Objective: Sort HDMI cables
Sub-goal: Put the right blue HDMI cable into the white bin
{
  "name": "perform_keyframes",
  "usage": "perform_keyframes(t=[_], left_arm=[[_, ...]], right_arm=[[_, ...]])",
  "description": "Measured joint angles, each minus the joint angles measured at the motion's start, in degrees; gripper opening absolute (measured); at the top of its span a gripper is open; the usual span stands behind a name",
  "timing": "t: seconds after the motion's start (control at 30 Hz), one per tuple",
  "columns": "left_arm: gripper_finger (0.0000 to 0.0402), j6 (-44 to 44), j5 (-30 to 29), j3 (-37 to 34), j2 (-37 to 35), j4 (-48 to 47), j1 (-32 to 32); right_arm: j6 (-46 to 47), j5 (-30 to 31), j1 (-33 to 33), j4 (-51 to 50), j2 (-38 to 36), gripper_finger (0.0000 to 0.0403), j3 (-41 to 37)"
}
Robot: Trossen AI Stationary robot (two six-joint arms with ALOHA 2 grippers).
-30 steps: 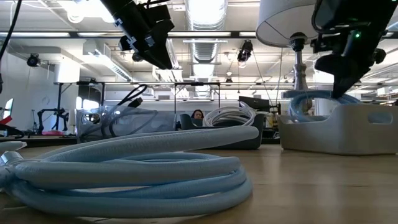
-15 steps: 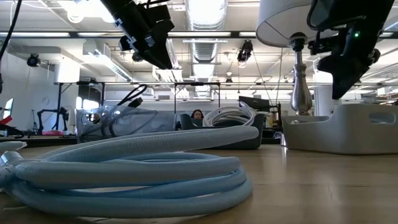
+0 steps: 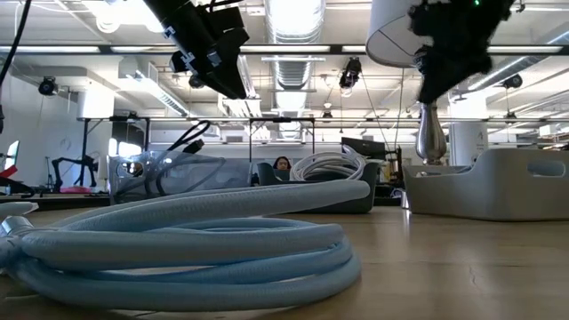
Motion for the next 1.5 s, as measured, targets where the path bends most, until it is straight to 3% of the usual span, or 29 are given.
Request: perform_keyframes(t=[0.2,0.47,0.73,1.03,1.5], left_arm=[[0.0152,0.0,1.4,0.0,0.0,0.2,-0.5],[0.0152,-0.3,4.8,0.0,0.0,0.4,-1.4],[0.0152,-0.5,6.6,-0.8,0.0,0.5,-3.2],[0.0152,-5.5,6.6,-3.5,0.0,0.4,-3.6],[0.0152,-5.0,6.5,-4.4,-0.1,0.4,-3.6]], right_arm=[[-11.3,-10.9,0.4,21.6,0.7,0.01,-3.2],[-14.2,-21.5,0.4,34.1,9.5,0.0117,-4.3],[-14.2,-27.6,2.7,35.4,22.9,0.0133,0.2],[-14.2,-30.4,7.4,35.1,37.1,0.0144,14.2],[-15.7,-37.4,9.5,33.2,55.4,0.0148,32.1]])
